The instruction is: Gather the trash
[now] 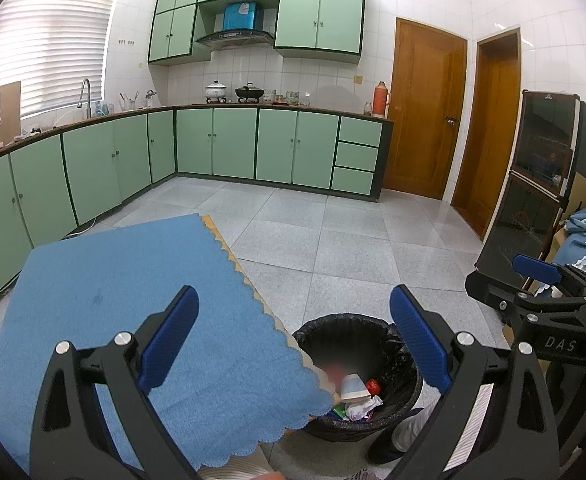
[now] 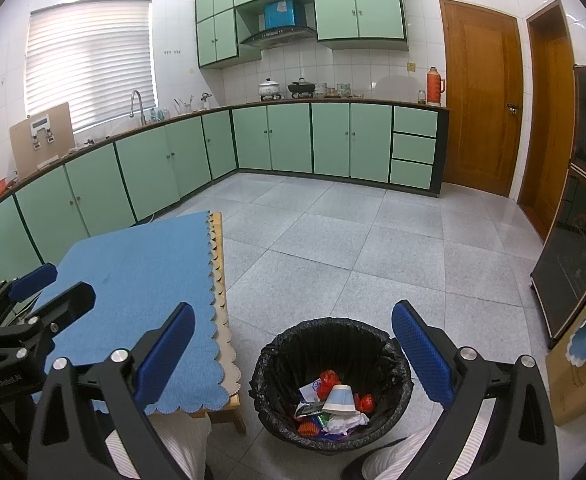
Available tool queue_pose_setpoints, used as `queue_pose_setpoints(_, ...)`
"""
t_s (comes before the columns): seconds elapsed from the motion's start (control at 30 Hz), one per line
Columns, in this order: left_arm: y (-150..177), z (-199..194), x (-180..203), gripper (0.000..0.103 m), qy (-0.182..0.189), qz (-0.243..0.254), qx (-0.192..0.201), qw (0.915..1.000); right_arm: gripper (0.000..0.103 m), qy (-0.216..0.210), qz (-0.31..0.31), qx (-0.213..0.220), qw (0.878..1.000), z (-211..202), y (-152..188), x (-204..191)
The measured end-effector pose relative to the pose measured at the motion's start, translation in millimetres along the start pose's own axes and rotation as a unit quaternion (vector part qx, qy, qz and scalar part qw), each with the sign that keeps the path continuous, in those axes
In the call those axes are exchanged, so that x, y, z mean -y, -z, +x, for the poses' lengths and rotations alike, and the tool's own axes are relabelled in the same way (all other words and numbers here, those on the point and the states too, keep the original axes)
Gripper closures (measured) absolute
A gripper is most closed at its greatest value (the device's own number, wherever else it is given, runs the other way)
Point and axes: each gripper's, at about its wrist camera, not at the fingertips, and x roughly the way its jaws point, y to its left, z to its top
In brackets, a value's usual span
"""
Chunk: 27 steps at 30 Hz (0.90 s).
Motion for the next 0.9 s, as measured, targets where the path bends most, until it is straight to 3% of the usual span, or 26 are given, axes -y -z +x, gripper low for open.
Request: queue_pose_setpoints(0.9, 8.6, 7.0, -4.7, 0.01, 0.001, 0.001, -0.007, 1.0, 0.006, 0.0, 0.002, -0.001, 1.0, 1.6, 1.4, 0.6)
